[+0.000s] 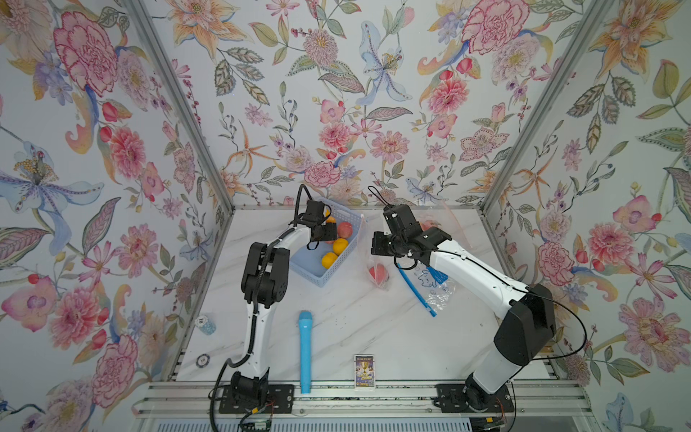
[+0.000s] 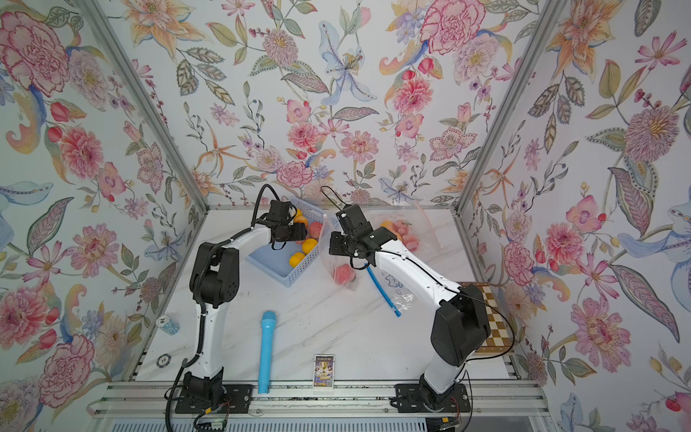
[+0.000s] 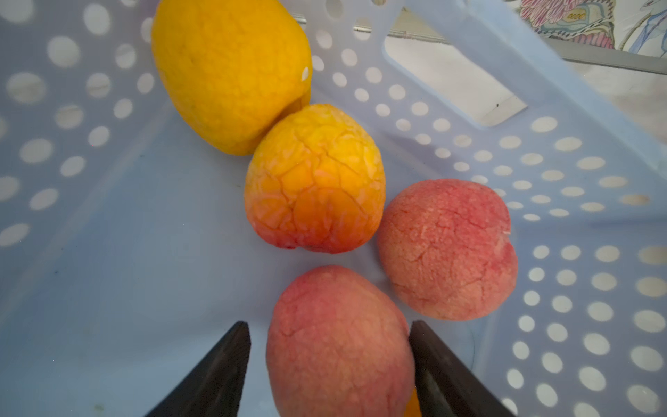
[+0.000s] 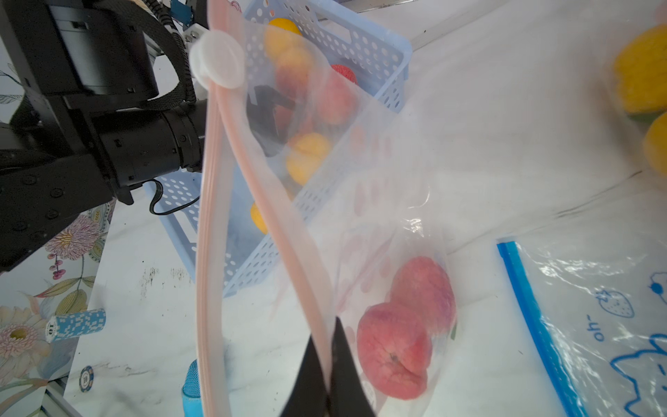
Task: Place the peach in a zip-top bag and seal the zipper
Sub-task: Pick up the peach from the basket.
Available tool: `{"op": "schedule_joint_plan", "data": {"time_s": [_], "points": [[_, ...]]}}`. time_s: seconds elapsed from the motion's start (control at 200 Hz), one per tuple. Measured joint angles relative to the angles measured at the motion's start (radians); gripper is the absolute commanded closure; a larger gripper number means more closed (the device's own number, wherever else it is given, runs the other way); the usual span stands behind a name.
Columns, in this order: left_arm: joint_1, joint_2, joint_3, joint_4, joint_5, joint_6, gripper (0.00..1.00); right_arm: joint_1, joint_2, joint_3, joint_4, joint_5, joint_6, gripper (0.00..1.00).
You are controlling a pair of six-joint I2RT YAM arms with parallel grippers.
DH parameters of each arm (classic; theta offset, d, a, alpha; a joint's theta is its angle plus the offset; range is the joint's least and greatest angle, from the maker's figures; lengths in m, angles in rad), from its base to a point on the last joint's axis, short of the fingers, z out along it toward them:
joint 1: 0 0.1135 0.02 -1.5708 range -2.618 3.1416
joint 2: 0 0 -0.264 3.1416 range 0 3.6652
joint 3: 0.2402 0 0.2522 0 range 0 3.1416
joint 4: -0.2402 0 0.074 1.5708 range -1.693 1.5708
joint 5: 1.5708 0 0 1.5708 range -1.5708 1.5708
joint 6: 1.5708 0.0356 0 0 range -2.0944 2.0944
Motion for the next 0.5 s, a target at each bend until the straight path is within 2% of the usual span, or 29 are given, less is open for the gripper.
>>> {"op": "schedule_joint_plan", "data": {"time_s": [0.19,0.345,0.501], "points": [[0.000,0.002,0.000,-0.002,0.000,0.005,0.48,0.000,0.000,0.000,0.001,0.000,0.000,1.00],[0.000,-0.016,-0.036,0.021,-0.001,0.006,0.48,0.000,0.000,0.000,0.002,0.000,0.000,1.00],[0.000,-0.129,-0.160,0.048,-0.001,0.006,0.49,0.000,0.000,0.000,0.003,0.000,0.000,1.00]]}}
